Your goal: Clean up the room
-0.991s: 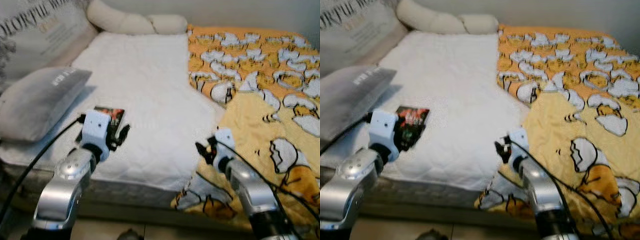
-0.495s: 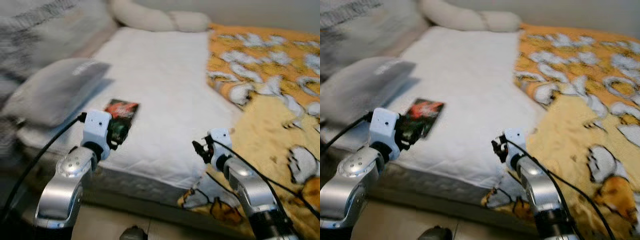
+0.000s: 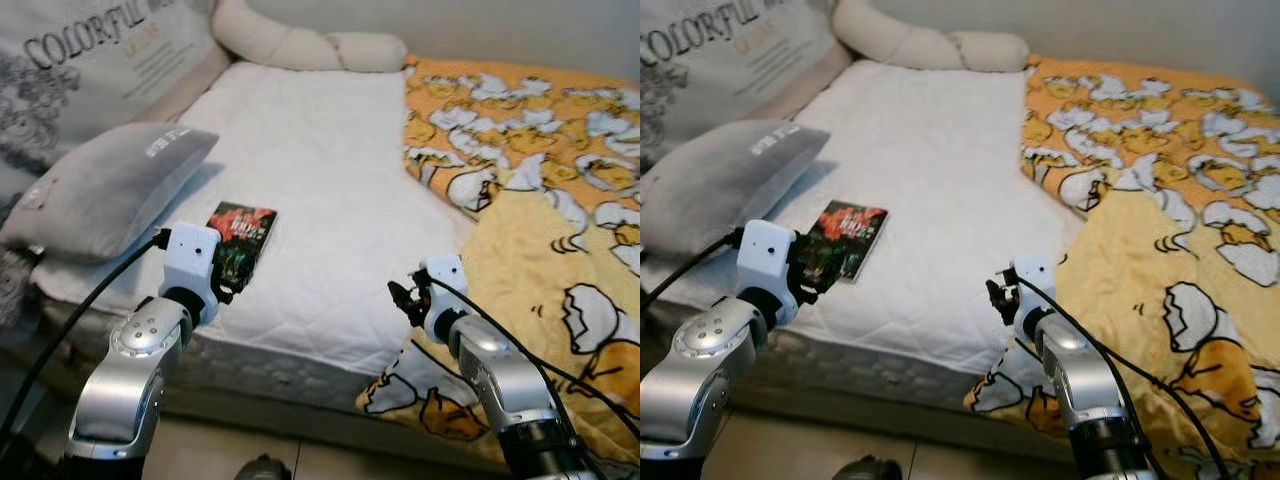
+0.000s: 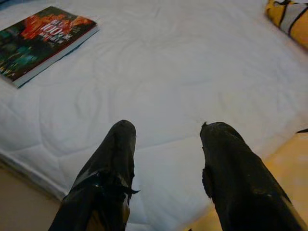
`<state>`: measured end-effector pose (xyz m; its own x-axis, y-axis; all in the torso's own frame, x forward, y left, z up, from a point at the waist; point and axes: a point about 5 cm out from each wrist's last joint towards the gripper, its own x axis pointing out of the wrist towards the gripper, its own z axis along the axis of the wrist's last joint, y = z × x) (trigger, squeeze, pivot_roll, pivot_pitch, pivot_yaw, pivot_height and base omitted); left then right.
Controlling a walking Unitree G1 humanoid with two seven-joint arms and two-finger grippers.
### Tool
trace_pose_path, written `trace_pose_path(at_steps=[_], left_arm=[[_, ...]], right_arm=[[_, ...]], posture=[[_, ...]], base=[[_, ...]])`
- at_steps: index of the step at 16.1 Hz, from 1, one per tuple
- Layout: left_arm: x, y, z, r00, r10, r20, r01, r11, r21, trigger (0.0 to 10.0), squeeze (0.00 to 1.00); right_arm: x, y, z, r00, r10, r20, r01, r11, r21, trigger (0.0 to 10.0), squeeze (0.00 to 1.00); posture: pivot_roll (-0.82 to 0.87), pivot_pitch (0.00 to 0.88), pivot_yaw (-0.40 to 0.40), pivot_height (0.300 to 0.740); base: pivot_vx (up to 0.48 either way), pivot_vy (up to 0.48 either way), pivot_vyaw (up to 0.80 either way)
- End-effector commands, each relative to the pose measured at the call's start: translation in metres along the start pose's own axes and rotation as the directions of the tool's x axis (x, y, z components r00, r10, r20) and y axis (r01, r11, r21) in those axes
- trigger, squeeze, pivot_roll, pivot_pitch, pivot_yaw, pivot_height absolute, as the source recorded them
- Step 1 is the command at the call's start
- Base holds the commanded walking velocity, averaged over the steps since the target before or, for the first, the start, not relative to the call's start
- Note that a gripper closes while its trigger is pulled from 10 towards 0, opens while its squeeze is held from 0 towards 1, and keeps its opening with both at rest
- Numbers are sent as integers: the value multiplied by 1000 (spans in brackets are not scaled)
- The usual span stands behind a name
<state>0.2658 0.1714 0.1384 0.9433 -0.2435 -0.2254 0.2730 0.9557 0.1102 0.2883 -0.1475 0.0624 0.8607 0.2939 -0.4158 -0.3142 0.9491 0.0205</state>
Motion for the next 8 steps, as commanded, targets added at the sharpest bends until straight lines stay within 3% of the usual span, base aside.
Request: trace_pose_path(at_steps=[1,2,4,5,8], left_arm=[[1,-1,2,1000,-10,2,10,1000,-1,10000,0],[1,-1,2,1000,-12,2,12,1000,-1,10000,0],[1,-1,2,1000,-15,2,15,1000,-1,10000,0],[1,-1,2,1000,-17,1,17,1000,-1,10000,0],[2,-2,2,1000,-24,1,24,1000,0,10000,0]], right_arm=[[-2,-3,0,1000,-11,-1,11,1000,1,10000,0],[-3,-3,1,1000,-24,-4,24,998,-50,10000,0],[-3,-3,0,999,-32,-3,31,999,-39,10000,0],[-4,-6,-2,999,-52,-9,52,999,12,10000,0],[-5,-7,-5,998,-64,-19,64,998,13,10000,0]], posture=[[118,0,10,740],[116,0,12,740],[114,0,14,740],[113,0,15,740],[110,0,17,740]], base=[[277,0,0],[296,0,800],[302,0,800],[307,0,0],[305,0,0]])
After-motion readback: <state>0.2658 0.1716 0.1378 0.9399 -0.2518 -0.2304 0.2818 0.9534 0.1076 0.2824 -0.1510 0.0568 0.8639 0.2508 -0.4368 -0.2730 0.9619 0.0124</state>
